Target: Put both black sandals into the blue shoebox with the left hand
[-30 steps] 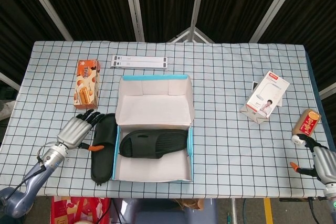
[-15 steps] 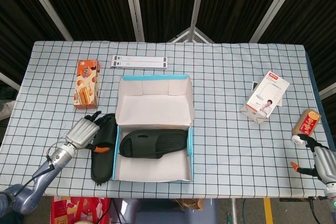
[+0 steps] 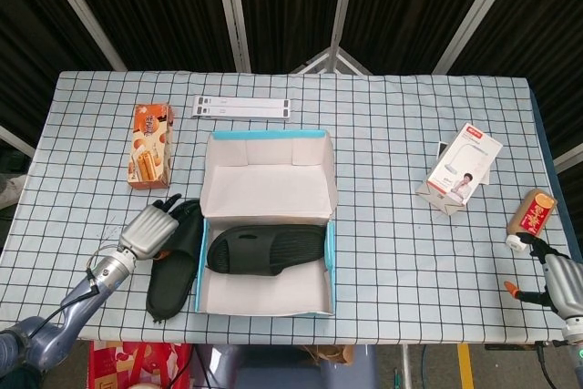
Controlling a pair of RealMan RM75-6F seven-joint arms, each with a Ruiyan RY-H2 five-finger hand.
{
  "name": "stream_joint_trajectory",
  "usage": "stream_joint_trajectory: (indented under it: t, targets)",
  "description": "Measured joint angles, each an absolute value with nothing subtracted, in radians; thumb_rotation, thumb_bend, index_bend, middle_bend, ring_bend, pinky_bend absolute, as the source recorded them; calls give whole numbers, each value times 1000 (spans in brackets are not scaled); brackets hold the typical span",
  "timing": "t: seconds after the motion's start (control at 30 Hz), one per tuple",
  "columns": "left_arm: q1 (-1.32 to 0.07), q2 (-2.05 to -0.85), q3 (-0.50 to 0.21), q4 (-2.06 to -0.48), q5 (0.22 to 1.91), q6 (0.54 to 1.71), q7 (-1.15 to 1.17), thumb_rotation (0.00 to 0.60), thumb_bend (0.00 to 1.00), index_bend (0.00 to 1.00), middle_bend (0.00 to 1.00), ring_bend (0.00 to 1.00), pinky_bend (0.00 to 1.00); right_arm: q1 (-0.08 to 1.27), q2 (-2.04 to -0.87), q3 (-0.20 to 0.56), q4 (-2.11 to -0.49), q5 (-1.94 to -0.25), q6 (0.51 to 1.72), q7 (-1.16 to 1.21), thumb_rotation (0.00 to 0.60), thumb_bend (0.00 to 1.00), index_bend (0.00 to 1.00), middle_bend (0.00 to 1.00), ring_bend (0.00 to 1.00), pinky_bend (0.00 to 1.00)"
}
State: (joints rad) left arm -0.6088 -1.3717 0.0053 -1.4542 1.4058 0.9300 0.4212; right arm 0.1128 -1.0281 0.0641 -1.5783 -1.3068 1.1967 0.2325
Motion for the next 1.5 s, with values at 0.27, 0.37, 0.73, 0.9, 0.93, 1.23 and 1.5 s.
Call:
stream_joint_trajectory:
  t: [0.27,0.37,0.73,0.9,0.93,1.23,1.5]
  targets:
    - [-610,-1387,2,-1445,1403,941,430,600,344,93,337,94,292,113,-1027,63,-1577,-1306,1194,236,600,233,206,238,309,309]
    - [-613,-1392,2,-1443,1399,938,440,600,349,104,368,94,292,113,-1026,62,-1579,-1307,1193,236,600,234,206,237,309,308]
    - [-599,-1351,9,-1477,1424,996,478,600,424,148,415,95,292,113,-1024,62,-1579,-1306,1189,239,600,233,205,237,309,307]
    - [-572,-1237,23,-1573,1451,1058,548,600,424,148,411,94,283,112,-1022,60,-1586,-1311,1194,239,600,233,205,237,309,308]
    - [-567,-1211,27,-1595,1458,1069,562,600,424,148,411,94,279,111,-1021,60,-1587,-1312,1195,238,600,233,205,237,309,308]
    - [-527,-919,58,-1778,1648,1222,701,600,424,148,415,94,277,113,-1021,60,-1592,-1310,1192,236,600,233,205,237,309,308]
    - [-602,-821,-51,-1888,1883,1318,772,600,421,147,416,94,278,112,-1018,58,-1592,-1314,1191,247,600,233,206,238,309,308]
